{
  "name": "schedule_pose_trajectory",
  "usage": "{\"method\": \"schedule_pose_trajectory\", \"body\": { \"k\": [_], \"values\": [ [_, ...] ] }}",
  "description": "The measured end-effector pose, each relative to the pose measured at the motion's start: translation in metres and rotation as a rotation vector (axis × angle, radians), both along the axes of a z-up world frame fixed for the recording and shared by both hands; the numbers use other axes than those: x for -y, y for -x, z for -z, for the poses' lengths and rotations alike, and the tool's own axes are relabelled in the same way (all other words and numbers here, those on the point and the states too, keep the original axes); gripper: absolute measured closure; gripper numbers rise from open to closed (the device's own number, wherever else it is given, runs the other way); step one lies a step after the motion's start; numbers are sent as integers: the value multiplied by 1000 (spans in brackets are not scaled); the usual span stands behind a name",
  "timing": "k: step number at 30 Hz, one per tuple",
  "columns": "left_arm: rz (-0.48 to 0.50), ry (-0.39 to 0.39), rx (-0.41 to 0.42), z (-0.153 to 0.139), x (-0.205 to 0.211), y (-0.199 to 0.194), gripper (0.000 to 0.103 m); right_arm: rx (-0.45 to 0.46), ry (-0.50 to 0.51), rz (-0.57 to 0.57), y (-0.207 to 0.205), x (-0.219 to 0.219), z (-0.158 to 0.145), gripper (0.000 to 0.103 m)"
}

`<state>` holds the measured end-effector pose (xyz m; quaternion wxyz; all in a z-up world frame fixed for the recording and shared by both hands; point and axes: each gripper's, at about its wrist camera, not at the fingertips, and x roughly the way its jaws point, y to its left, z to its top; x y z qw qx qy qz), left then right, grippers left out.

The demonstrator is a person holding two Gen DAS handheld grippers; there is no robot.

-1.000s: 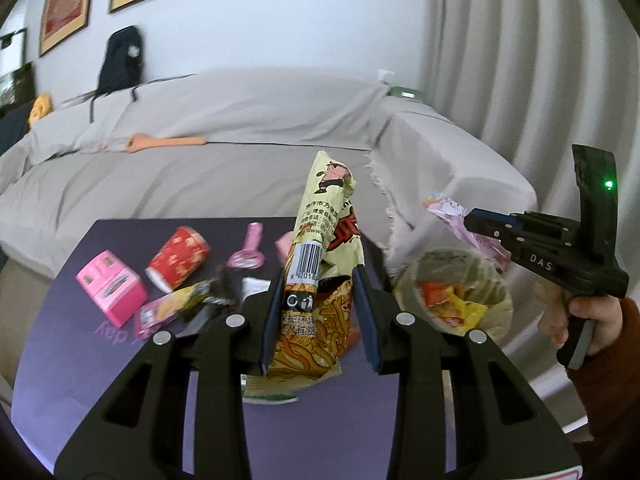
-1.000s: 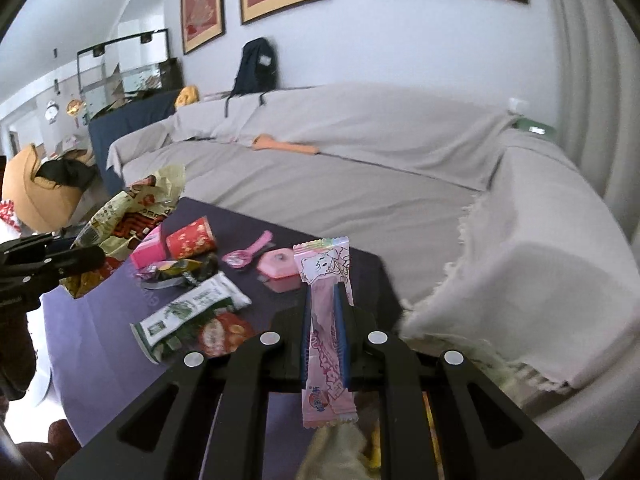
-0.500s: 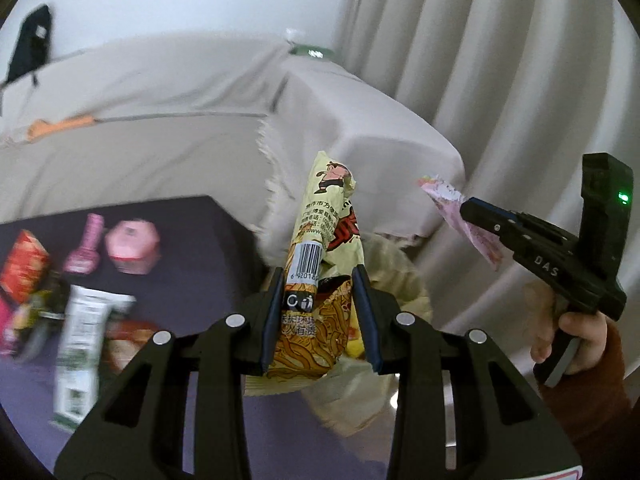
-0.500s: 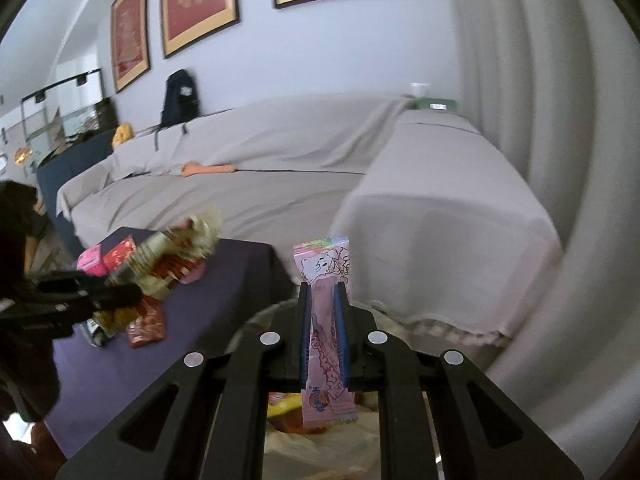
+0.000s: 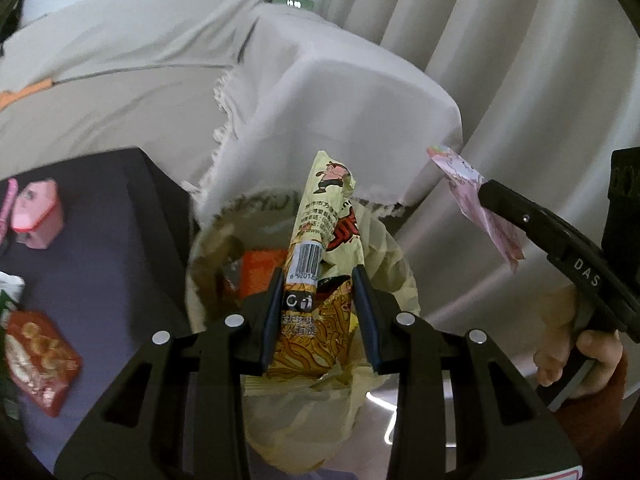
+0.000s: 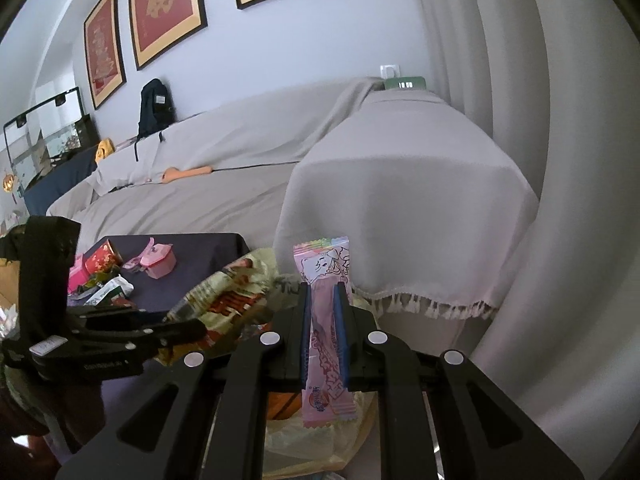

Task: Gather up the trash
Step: 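Carry both wrappers over the bin and open the left tool, then open the right tool over the bin while the left tool withdraws to the table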

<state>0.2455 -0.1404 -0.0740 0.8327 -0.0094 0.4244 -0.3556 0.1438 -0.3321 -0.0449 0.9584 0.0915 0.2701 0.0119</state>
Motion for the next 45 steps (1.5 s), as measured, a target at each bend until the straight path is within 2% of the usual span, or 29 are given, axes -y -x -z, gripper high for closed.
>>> {"method": "schedule_pose_trajectory", "body": {
  "k": [5, 9, 15, 23, 25, 29, 36, 40, 41, 43, 44, 45],
  "values": [
    [19, 1, -38, 13, 10, -8, 68, -7, 1, -2, -1, -1, 6, 90],
    [-2, 9, -44, 18, 9, -14, 55, -14, -3, -2, -4, 0, 9, 90],
    [-65, -19, -12, 10, -10, -15, 51, -26, -21, -10, -8, 0, 16, 90],
    [-148, -49, 77, -6, -55, 10, 50, -67, -50, -73, -27, -27, 40, 90],
    [-166, -52, 95, -11, -65, 14, 46, -89, -62, -97, -35, -39, 51, 90],
    [-198, -45, 98, -14, -84, 21, 46, -141, -49, -144, -52, -64, 74, 90],
    [-254, -12, 84, -14, -119, 26, 46, -345, 33, -188, -80, -98, 126, 90],
    [-280, -6, 88, -12, -131, 26, 46, -343, -11, -177, -77, -97, 132, 90],
    [-283, -5, 86, -12, -133, 26, 46, -334, -15, -174, -75, -97, 131, 89],
    [-295, 1, 82, -11, -139, 26, 45, -317, -18, -159, -71, -96, 127, 73],
    [-301, 4, 82, -11, -141, 26, 45, -309, -17, -156, -68, -96, 124, 61],
    [-307, 9, 84, -12, -145, 27, 45, -296, -19, -158, -65, -96, 121, 55]
  ]
}}
